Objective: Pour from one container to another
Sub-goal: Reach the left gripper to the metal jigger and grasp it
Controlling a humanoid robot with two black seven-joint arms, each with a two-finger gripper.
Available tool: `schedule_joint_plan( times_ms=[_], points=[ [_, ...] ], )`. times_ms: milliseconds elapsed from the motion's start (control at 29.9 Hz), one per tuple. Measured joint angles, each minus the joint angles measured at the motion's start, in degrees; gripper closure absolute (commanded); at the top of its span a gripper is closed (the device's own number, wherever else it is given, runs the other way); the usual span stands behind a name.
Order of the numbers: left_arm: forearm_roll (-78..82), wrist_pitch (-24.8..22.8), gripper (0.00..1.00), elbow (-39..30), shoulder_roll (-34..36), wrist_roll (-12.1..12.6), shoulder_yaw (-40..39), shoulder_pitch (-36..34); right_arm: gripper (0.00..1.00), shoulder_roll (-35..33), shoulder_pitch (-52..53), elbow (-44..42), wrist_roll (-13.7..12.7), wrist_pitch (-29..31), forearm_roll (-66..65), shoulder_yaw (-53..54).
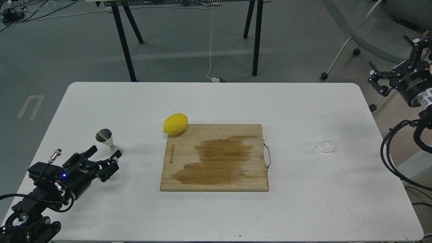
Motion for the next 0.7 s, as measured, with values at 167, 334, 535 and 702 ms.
schedule_joint_plan(
  times_ms=[167,334,535,702],
  points=[
    [0.0,0.0,0.0,1.5,-1.4,0.0,0.1,-1.2,0.01,-0.1,-0.1,0.0,0.0,0.0,0.0,0.0],
    [0.0,0.0,0.01,5.0,-4.1,0.0,0.1,-3.1,0.01,-0.2,-0.3,0.0,0.0,-0.1,0.0,0.0],
    [0.0,0.0,0.02,7.8,-6.2,0.0,0.1,-4.5,0.01,-0.7,-0.5,0.0,0.0,0.0,0.0,0.1],
    [0.0,0.0,0.3,10.7,-8.4,0.0,0.1,-5.7,0.01,-1.0,-0.7,0.0,0.0,0.0,0.2,0.1]
  ],
)
